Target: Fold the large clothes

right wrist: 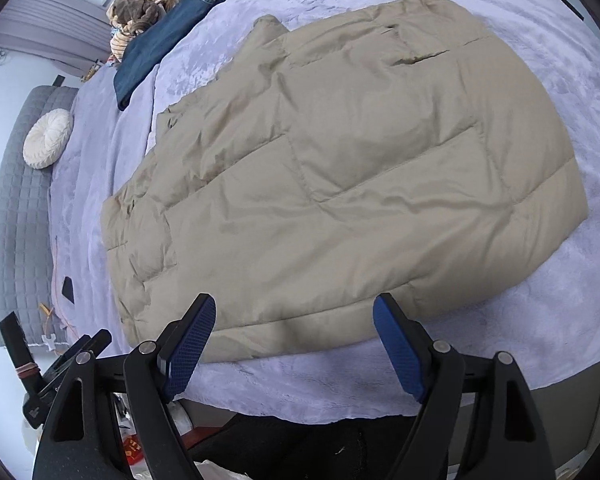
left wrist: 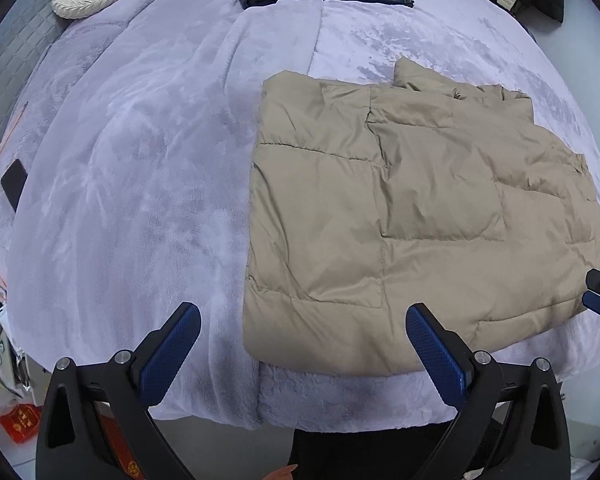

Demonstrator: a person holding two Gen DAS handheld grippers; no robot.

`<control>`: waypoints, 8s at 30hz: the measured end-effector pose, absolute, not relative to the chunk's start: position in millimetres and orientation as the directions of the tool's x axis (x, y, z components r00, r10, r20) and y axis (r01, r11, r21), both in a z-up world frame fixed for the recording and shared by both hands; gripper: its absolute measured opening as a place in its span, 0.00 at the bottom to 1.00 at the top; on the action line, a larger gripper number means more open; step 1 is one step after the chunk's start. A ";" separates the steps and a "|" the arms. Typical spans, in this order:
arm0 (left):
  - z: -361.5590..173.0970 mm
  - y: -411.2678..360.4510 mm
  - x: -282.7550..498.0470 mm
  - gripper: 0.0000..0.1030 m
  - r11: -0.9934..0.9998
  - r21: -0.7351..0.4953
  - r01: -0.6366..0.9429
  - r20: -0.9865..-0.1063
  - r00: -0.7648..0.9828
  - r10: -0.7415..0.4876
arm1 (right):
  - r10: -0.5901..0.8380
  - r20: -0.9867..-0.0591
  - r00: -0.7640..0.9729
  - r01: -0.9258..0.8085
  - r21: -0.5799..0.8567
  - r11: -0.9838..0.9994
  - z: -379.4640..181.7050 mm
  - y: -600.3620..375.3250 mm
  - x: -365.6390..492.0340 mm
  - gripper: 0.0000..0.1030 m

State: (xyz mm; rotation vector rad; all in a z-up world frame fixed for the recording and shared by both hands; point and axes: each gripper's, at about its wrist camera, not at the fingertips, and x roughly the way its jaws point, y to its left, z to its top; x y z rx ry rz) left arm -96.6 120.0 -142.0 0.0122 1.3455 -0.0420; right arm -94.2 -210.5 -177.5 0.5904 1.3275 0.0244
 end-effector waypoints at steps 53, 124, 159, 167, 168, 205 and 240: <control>-270.1 142.9 5.2 0.99 0.637 -0.757 0.145 -0.653 -0.169 -0.738 | 0.284 -0.956 0.068 0.213 0.292 0.933 -237.8 -114.6 -24.7 1.00; -127.7 -189.6 -25.6 0.71 0.673 -0.658 0.337 -0.743 -0.149 -0.652 | 0.570 -0.650 0.503 0.203 0.729 0.653 -131.9 -354.1 -140.1 0.79; -142.9 -204.5 8.5 0.81 0.844 -0.155 0.514 -0.901 0.278 -0.334 | 0.353 -0.890 0.288 0.399 0.446 0.801 -211.2 -394.1 -134.3 0.19; -146.6 -206.2 14.0 0.81 0.857 -0.158 0.491 -0.903 0.280 -0.327 | 0.331 -0.816 0.474 0.292 0.501 0.815 -133.7 -426.0 -138.7 0.45; -147.0 -206.8 13.9 0.81 0.858 -0.157 0.489 -0.903 0.282 -0.325 | 0.352 -0.800 0.485 0.277 0.523 0.806 -130.0 -428.7 -133.3 0.53; -170.8 -158.1 12.9 0.96 0.948 -0.187 0.256 -0.909 0.321 -0.266 | 0.414 -0.854 0.316 0.169 0.480 0.861 -219.4 -385.8 8.4 0.09; -120.2 -92.8 -53.3 0.99 0.929 -0.124 0.350 -0.941 0.254 -0.221 | 0.239 -0.947 0.217 0.334 0.301 0.893 -220.2 -336.7 -111.7 0.09</control>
